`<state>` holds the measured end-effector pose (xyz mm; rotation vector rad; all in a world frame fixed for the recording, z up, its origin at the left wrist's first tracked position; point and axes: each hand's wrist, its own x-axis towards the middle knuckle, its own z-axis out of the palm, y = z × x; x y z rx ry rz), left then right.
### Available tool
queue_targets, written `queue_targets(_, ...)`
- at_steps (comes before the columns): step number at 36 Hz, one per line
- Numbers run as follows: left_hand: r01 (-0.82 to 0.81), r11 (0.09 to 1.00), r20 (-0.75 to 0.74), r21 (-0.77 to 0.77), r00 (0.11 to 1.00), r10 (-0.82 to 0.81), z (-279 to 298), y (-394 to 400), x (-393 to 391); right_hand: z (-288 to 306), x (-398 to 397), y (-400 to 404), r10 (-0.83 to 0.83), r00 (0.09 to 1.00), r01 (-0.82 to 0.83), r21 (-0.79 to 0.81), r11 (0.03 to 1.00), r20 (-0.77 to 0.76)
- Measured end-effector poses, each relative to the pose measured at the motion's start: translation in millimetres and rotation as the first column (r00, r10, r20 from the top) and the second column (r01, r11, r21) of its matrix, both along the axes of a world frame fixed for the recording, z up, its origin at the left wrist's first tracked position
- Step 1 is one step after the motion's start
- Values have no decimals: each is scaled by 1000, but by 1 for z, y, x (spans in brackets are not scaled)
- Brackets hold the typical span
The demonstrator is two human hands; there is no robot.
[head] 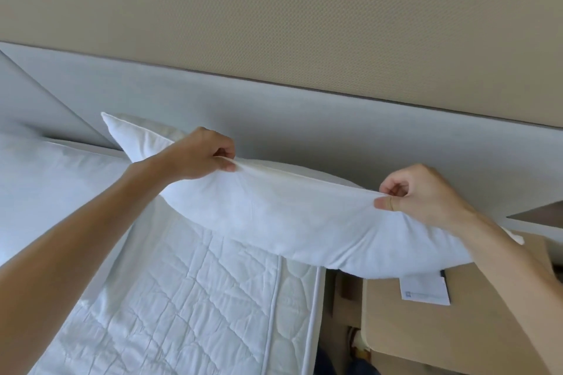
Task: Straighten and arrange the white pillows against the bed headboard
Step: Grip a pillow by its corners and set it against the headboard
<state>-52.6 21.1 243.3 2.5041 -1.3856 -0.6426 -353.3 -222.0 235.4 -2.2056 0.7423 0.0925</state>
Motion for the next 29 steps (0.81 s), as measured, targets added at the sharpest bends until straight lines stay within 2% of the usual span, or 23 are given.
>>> queue_targets(7, 49, 998, -8, -31, 999, -49, 16, -19, -10, 36, -15, -13, -35, 999, 36, -32, 999, 32)
queue_targets(12, 62, 998, -52, -22, 997, -63, 12, -34, -27, 45, -32, -27, -44, 999, 43, -64, 997, -15)
queue_targets(22, 39, 992, -89, -120, 995, -50, -38, -102, -45, -10, -55, -62, -208, 975, 193, -165, 967, -81)
queue_targets(27, 27, 986, 25, -165, 999, -23, -62, -121, -47, -44, -56, -72, -322, 947, 318, -198, 927, 12)
queue_targets(29, 73, 981, 32, -181, 997, -68, -68, -120, -39, -52, -52, -78, -350, 935, 356, -209, 911, 64)
